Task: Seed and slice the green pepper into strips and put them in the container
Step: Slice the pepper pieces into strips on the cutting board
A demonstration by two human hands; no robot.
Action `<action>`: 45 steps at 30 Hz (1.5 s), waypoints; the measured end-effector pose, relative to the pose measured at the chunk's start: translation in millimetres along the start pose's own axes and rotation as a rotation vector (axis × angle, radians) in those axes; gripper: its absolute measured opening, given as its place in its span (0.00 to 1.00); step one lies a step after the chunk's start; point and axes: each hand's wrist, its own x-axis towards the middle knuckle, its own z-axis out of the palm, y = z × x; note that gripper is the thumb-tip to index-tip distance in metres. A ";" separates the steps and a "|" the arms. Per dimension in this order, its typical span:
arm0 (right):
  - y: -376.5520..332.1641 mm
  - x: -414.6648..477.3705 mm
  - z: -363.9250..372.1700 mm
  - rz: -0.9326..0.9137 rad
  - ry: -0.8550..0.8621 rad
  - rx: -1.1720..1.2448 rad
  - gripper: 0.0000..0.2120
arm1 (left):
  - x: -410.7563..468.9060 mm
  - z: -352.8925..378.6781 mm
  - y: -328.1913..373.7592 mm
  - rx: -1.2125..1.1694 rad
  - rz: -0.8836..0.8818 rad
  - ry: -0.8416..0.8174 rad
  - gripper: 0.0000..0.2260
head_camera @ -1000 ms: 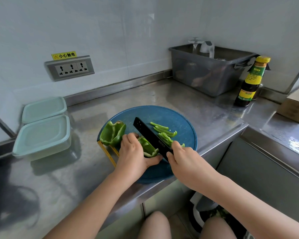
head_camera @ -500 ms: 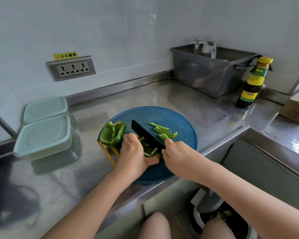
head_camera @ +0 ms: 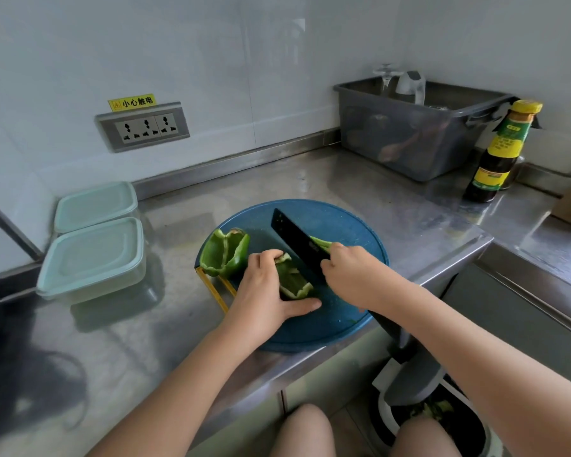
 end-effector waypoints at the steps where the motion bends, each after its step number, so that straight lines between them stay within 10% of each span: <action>1: 5.8 -3.0 -3.7 0.025 -0.010 0.021 0.11 | 0.2 -1.5 -0.4 -0.013 -0.010 -0.036 0.43; 9: 16.4 -25.8 -23.3 -0.008 0.117 0.155 0.12 | 6.6 -12.5 10.6 -0.045 -0.042 -0.031 0.39; 18: 21.0 -33.4 -31.6 0.008 0.209 0.110 0.13 | 39.2 -9.5 38.9 0.680 0.471 -0.090 0.32; 29: 15.9 -40.6 -20.5 -0.018 0.211 0.140 0.12 | 19.7 -23.0 17.7 -0.003 -0.026 -0.057 0.42; 45: 7.6 -59.4 22.9 -0.139 0.201 0.104 0.12 | -5.8 -14.6 -2.8 -0.060 -0.120 -0.046 0.39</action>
